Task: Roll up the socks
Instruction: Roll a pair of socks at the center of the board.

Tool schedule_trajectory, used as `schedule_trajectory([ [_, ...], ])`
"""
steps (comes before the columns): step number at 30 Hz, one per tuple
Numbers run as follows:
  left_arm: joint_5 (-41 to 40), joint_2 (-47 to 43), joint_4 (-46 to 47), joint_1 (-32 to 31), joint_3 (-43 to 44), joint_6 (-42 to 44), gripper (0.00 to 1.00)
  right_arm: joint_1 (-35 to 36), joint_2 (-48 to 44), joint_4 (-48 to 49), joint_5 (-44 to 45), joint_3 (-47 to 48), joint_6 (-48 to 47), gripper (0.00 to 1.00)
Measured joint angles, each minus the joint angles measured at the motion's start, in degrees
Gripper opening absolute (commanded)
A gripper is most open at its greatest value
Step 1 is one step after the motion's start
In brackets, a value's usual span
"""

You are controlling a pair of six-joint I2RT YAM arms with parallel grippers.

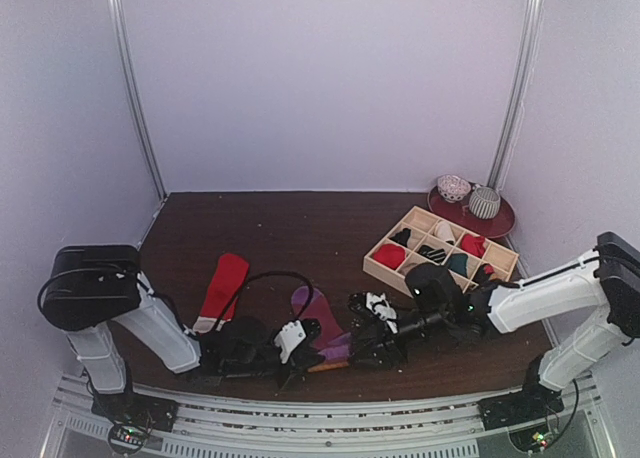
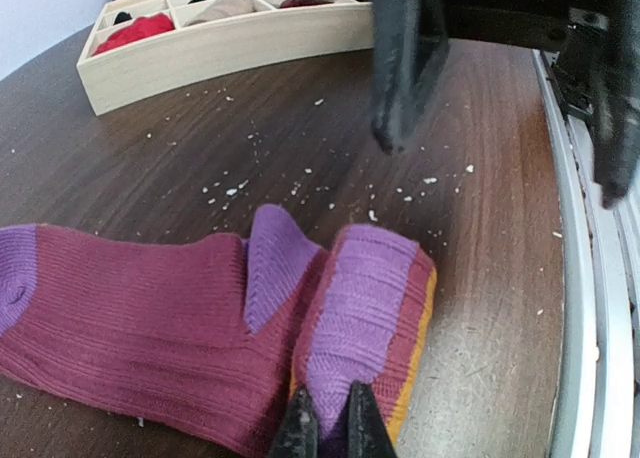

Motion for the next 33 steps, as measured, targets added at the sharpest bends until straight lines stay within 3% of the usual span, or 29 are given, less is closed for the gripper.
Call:
schedule_trajectory([
  [6,4.76,1.49,-3.37,1.36,3.43,-6.73,0.0,8.02,-4.94,7.87,12.31,-7.34,-14.6,0.65],
  [17,8.28,1.9,-1.99,2.93,2.27,-10.38,0.0,10.84,5.31,9.05,24.98,-3.19,-29.29,0.64],
  [20,8.92,1.99,-1.44,3.15,1.97,-10.45,0.0,10.99,7.26,9.01,26.53,-2.32,-30.71,0.58],
  [26,10.45,2.21,0.04,3.63,1.18,-10.43,0.0,11.04,10.38,7.28,27.89,0.44,-31.06,0.32],
  [29,11.45,2.21,0.28,4.02,1.03,-10.14,0.15,11.04,11.47,6.08,27.87,1.4,-29.75,0.2],
  [31,11.69,2.08,0.44,4.17,0.94,-9.84,0.35,11.04,12.09,4.59,27.47,2.78,-27.74,0.17],
  [33,11.69,1.03,-0.04,4.28,-0.22,-9.16,0.44,11.04,12.74,2.89,26.62,4.48,-25.86,0.17],
])
